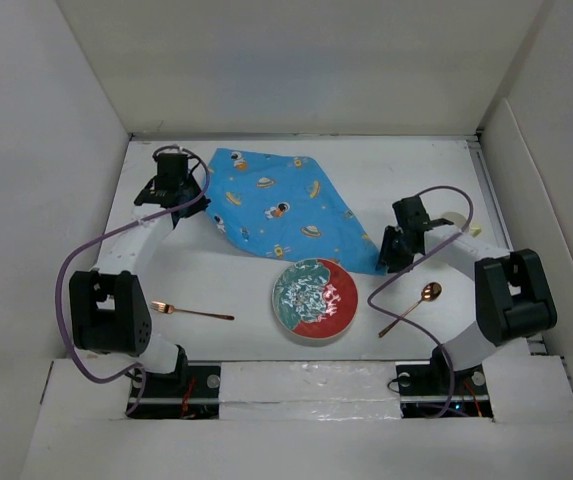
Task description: Set the dinner table for one person
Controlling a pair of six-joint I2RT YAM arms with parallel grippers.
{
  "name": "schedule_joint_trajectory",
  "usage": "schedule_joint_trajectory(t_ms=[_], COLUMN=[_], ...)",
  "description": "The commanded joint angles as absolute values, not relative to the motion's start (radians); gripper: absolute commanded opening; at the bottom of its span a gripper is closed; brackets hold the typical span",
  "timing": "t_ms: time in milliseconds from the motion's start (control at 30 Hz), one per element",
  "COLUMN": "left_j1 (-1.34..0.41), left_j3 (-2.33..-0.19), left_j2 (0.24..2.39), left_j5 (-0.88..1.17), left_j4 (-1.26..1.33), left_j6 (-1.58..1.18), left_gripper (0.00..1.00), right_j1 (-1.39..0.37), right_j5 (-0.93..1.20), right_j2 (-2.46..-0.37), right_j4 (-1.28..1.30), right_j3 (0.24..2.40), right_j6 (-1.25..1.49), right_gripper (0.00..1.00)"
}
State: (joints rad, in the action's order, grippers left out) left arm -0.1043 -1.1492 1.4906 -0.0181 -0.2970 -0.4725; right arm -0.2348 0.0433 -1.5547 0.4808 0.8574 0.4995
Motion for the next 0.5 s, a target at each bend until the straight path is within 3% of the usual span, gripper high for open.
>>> schedule_joint_trajectory(t_ms=[0,233,367,467], left_j1=[-0.101,-0.101,-0.101,-0.101], left_j3=[-1.172,-1.160,-1.158,-1.210], left_j2=[1.434,1.399,1.399,1.413], left_j5=[-0.008,-0.024,-0.028,-0.028], left_j4=[-0.265,-0.252,-0.247,-0.250], left_j6=[-0.477,-0.483,-0.479,-0.477], left_gripper=[0.00,0.00,0.00,0.00], right_j1=[-0.236,-0.236,-0.236,-0.236], right_j5=[0.052,0.057,0.066,0.054], right_j2=[-1.608,-1.658,-1.646,-1.563], right_j4=[0.503,0.538,0.516,0.495], right_j3=[0.911,0.959,0.956,0.982], right_j6=[0.502,0.489,0.508,0.508], right_gripper=[0.39,0.22,0.01,0.00])
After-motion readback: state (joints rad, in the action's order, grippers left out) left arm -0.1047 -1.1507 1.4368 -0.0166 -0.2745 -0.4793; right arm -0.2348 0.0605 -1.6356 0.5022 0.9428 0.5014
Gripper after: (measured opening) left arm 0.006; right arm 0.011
